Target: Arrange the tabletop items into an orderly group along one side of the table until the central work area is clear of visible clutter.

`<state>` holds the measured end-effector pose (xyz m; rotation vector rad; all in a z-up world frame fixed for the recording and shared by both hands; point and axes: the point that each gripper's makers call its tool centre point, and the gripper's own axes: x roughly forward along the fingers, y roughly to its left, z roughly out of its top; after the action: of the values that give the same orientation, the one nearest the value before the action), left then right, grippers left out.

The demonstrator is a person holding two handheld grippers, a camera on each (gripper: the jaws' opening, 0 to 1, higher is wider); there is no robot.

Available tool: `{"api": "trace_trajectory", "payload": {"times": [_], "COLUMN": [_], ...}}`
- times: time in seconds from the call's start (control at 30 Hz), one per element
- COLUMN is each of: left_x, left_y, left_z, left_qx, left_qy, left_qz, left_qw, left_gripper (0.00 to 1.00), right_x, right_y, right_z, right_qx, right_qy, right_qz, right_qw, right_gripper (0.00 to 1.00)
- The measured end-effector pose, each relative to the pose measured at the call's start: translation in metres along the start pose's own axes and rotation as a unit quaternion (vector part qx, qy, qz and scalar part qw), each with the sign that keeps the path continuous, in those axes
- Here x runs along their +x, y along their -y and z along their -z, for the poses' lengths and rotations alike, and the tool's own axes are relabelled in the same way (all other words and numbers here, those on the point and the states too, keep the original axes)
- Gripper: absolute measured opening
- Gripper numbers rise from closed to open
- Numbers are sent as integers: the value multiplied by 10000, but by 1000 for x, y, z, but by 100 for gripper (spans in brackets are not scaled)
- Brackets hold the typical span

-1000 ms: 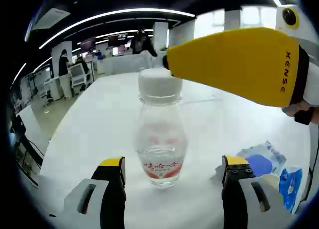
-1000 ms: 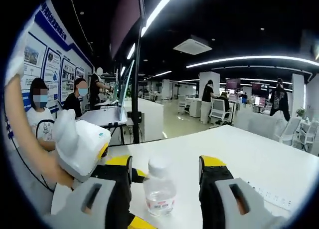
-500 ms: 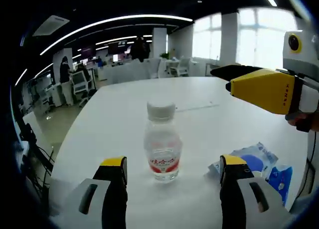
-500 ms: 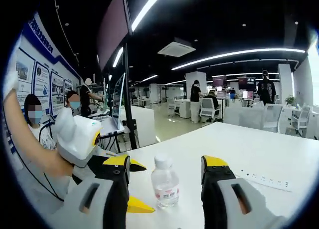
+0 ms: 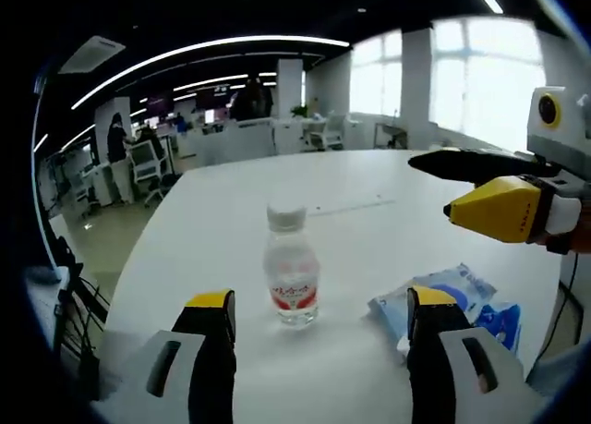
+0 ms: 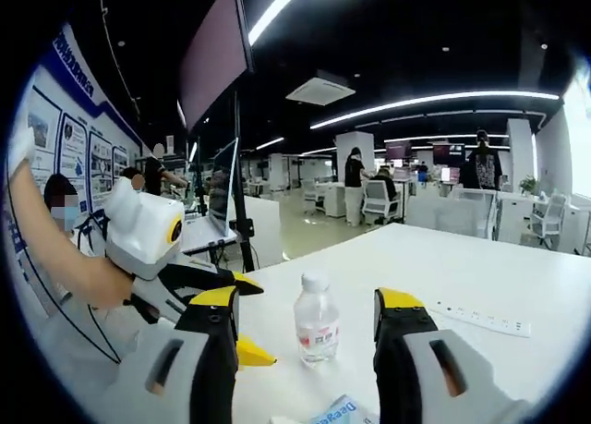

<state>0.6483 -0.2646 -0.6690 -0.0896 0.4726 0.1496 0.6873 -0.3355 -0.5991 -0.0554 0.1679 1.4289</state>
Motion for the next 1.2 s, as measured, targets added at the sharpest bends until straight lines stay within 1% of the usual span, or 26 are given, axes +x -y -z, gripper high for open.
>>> {"api": "trace_trajectory", "payload": {"times": [0.07,0.13,0.33,0.47,0.57,0.73,0.8,0.87,0.93,1.03,1.17,1.2], "left_x": [-4,-6,-16,-18,-19,-20,-21,-23,-25,-30,-33,-34], "left_y": [1,2,5,4,2,-1,-2,-2,-2,-3,-3,-2], "left_z": [0,3,9,9,7,2,3,6,10,20,32,35], "left_qx": [-48,16,58,47,0,-12,-77,-118,-125,-151,-261,-289], "left_qy": [39,31,-37,-46,-30,23,25,1,-28,-124,-232,-260], "left_qz": [5,13,56,56,49,81,84,97,96,102,118,130], "left_qw": [10000,10000,10000,10000,10000,10000,9999,9999,9999,9998,9993,9992], "left_gripper": [72,72,71,71,71,69,69,69,69,69,69,69], "right_x": [-5,-9,-18,-20,-19,-19,-19,-22,-25,-28,-31,-32], "right_y": [-3,-4,-4,-7,-8,-4,0,-1,0,-2,-3,-2], "right_z": [2,4,20,20,20,19,22,27,31,40,54,59], "right_qx": [-2,15,136,169,171,216,277,485,519,558,732,837], "right_qy": [-19,-40,-187,-200,-209,-226,-279,-374,-424,-535,-733,-765], "right_qz": [38,71,143,156,162,229,291,349,391,419,462,486], "right_qw": [10000,10000,9996,9995,9995,9993,9988,9975,9970,9961,9936,9924], "right_gripper": [56,56,55,55,54,54,53,53,53,53,53,53]}}
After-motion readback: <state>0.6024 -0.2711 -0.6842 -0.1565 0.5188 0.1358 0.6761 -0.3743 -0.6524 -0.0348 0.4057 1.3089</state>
